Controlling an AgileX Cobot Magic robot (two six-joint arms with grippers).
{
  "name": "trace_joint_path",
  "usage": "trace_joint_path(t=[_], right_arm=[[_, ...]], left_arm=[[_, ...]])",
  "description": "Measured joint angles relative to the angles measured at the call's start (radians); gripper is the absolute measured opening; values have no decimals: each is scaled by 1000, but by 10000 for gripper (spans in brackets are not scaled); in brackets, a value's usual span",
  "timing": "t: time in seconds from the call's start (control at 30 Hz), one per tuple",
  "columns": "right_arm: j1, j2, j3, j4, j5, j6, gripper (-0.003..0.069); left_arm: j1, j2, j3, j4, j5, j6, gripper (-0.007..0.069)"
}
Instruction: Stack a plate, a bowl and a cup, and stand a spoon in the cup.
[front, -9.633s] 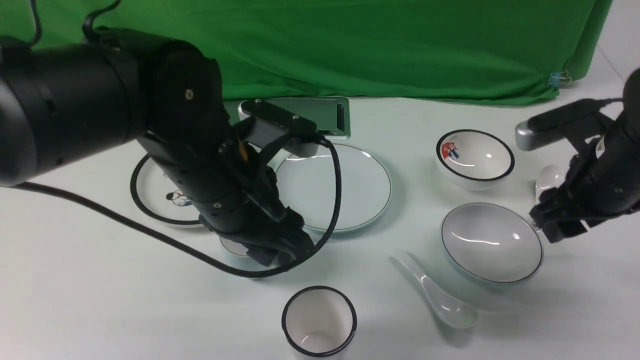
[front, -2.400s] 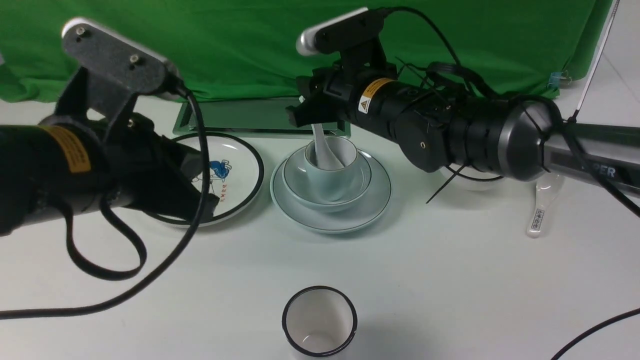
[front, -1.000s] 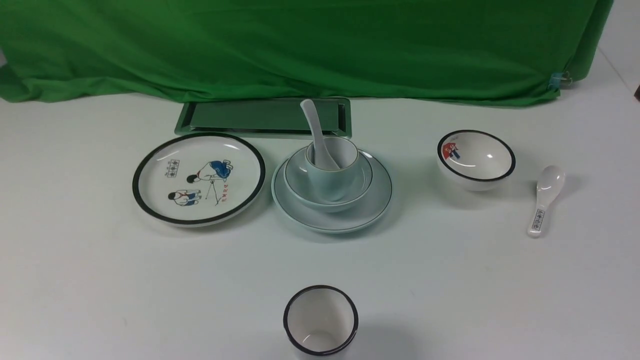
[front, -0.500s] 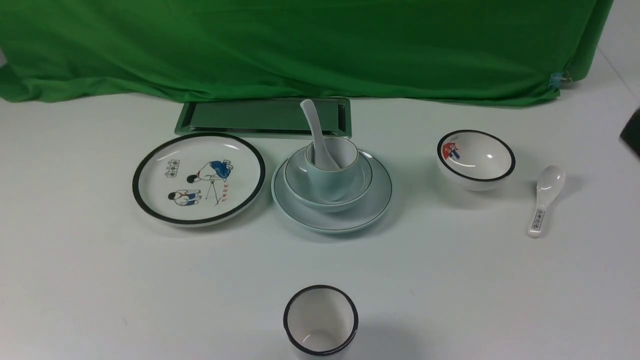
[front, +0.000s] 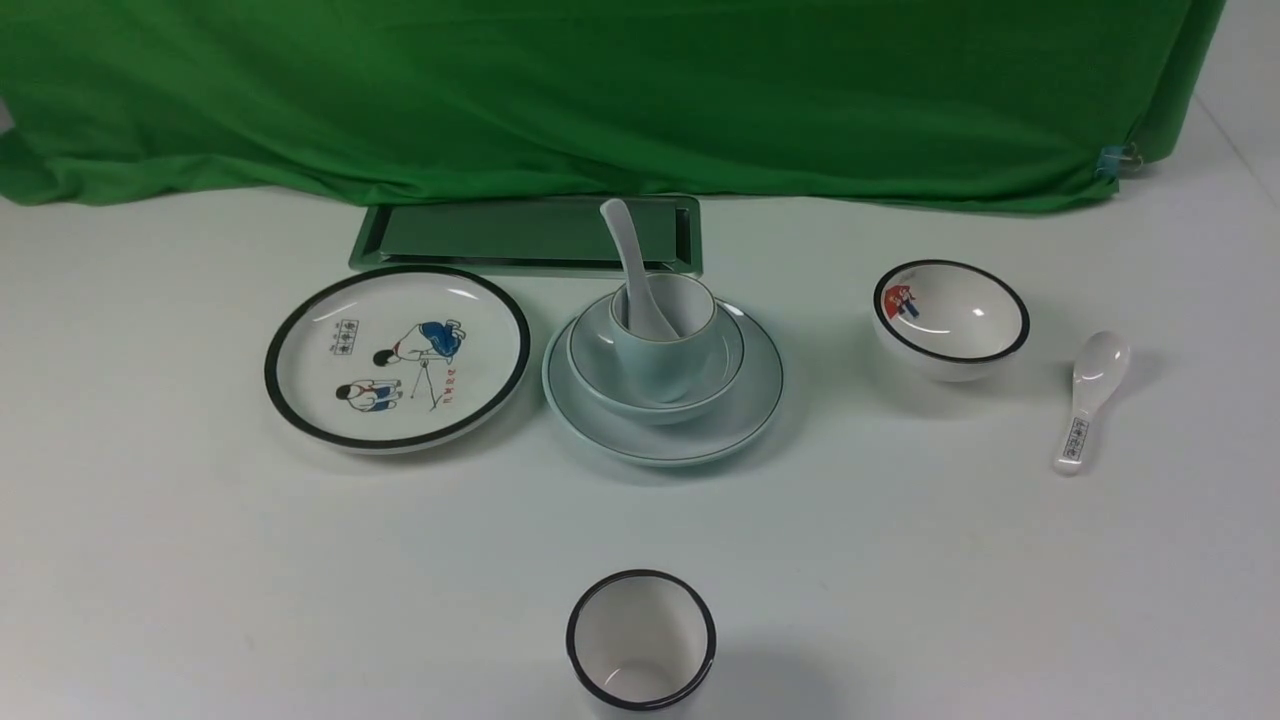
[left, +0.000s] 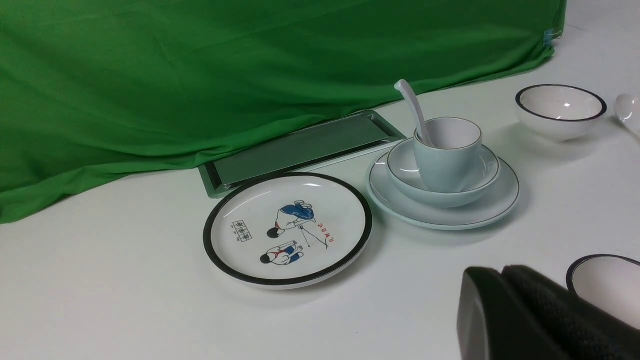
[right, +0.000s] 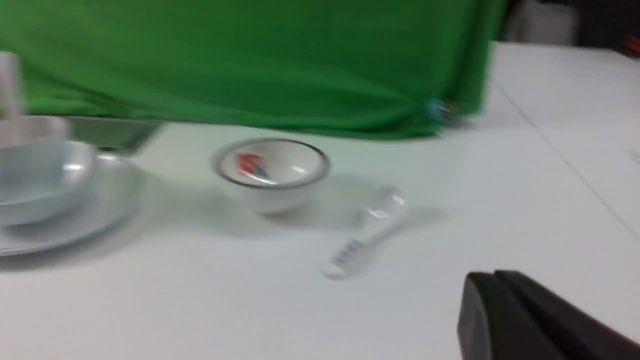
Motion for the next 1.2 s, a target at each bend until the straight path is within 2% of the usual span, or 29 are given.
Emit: trace_joint_path(t=[0.1, 0.3, 1.2], right_arm=[[-61, -28, 6, -5, 66, 31, 8], [-67, -35, 6, -2, 146, 29, 8], [-44, -38, 6, 0, 153, 29, 27]], left_arm=[[0, 0, 0, 0, 0, 0, -31], [0, 0, 0, 0, 0, 0, -31], [0, 0, 3, 0, -4, 0, -30]])
